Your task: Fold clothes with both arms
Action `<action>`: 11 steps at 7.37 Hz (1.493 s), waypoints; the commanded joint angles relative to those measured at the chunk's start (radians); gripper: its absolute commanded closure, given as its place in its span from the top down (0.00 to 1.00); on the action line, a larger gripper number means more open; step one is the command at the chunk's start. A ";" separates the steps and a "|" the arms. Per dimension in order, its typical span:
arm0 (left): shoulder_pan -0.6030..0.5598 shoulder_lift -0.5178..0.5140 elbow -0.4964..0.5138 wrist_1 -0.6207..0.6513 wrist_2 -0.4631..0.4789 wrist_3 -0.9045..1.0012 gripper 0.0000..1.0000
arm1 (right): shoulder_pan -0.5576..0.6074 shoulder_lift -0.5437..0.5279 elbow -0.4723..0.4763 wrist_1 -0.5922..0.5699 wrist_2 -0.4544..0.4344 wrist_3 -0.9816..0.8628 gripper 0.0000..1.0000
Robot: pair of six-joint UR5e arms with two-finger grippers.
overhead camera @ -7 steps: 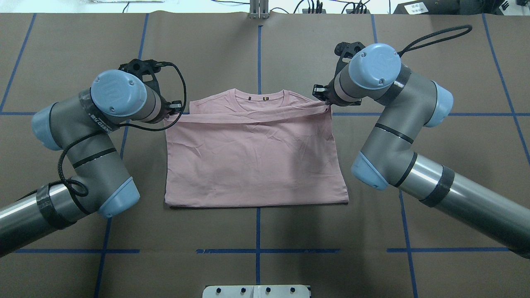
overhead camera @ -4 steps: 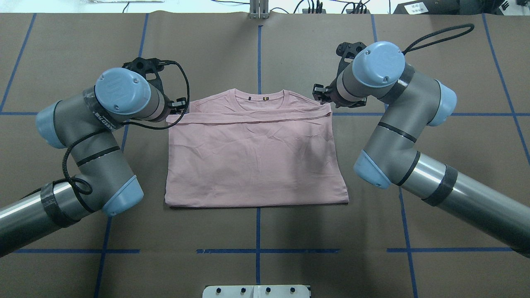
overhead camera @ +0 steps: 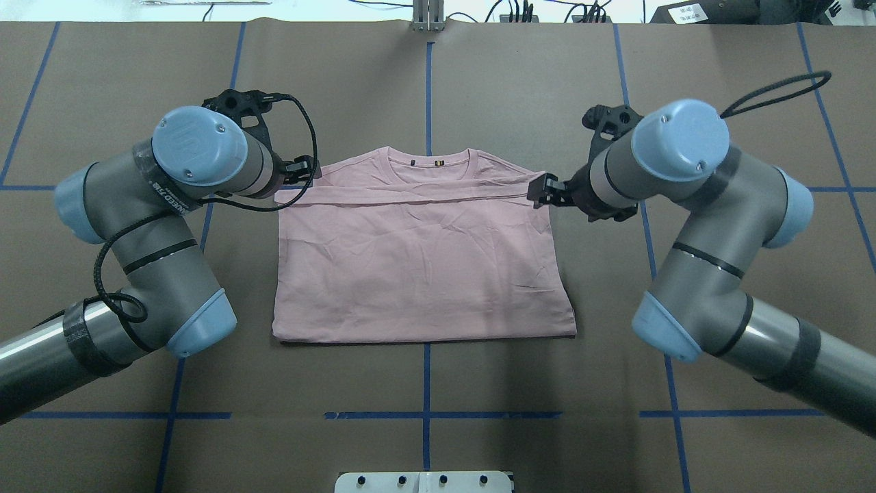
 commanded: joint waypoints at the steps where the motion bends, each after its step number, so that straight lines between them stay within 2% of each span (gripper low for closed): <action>1: -0.001 0.007 -0.046 0.003 0.001 -0.041 1.00 | -0.162 -0.135 0.107 -0.001 -0.105 0.040 1.00; 4: 0.006 0.003 -0.104 0.059 -0.001 -0.052 1.00 | -0.226 -0.148 0.100 -0.002 -0.123 0.041 0.98; 6: 0.006 0.004 -0.104 0.059 0.001 -0.052 1.00 | -0.247 -0.143 0.092 -0.004 -0.120 0.040 0.86; 7: 0.006 0.003 -0.106 0.059 0.001 -0.052 1.00 | -0.250 -0.139 0.081 -0.004 -0.117 0.040 0.70; 9: 0.006 0.007 -0.109 0.060 0.001 -0.053 1.00 | -0.246 -0.139 0.075 -0.002 -0.114 0.026 0.10; 10: 0.008 0.009 -0.109 0.060 0.001 -0.053 1.00 | -0.244 -0.142 0.077 -0.004 -0.114 0.026 0.00; 11: 0.008 0.009 -0.109 0.060 0.001 -0.053 1.00 | -0.244 -0.145 0.078 -0.004 -0.118 0.026 0.00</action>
